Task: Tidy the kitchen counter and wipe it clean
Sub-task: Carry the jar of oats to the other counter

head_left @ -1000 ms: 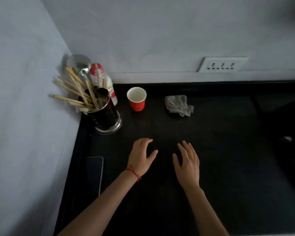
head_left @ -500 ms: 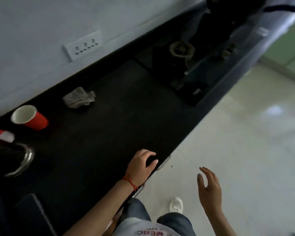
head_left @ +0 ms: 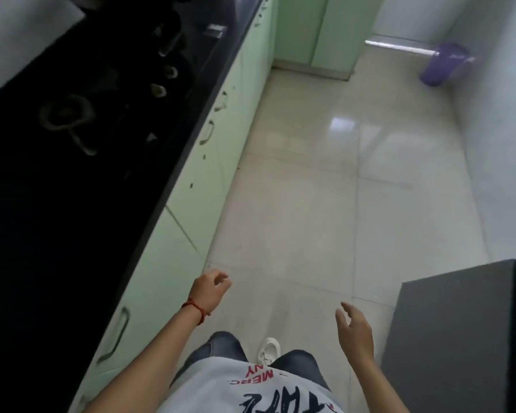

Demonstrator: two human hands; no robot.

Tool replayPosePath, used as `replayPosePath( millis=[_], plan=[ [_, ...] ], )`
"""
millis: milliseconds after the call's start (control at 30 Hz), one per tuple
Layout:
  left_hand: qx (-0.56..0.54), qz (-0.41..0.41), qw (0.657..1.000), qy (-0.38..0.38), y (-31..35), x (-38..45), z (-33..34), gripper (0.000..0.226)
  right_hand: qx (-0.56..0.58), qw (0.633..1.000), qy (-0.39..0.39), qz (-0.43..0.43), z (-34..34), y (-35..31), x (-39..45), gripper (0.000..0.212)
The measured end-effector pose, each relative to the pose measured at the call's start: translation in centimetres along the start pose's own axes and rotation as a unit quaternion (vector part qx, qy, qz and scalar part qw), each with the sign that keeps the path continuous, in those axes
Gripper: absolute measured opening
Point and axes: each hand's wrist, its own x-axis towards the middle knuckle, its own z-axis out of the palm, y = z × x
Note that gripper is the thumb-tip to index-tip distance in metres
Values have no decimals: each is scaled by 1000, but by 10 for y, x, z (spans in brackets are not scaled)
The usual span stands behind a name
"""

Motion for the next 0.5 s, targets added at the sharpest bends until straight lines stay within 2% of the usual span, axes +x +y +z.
replayPosePath(
  millis=[67,167,500],
  plan=[
    [-5,-38,999,-6,8,14,15,23,10,1000,-5,29,-18,8,20,37],
    [-11,-77,997,-12,13,34,20,7,18,998,-9,64,-36,3,50,36],
    [-20,-163,986,-6,49,168,-3,18,49,995,-14,80,-50,-90,197,32]
  ],
)
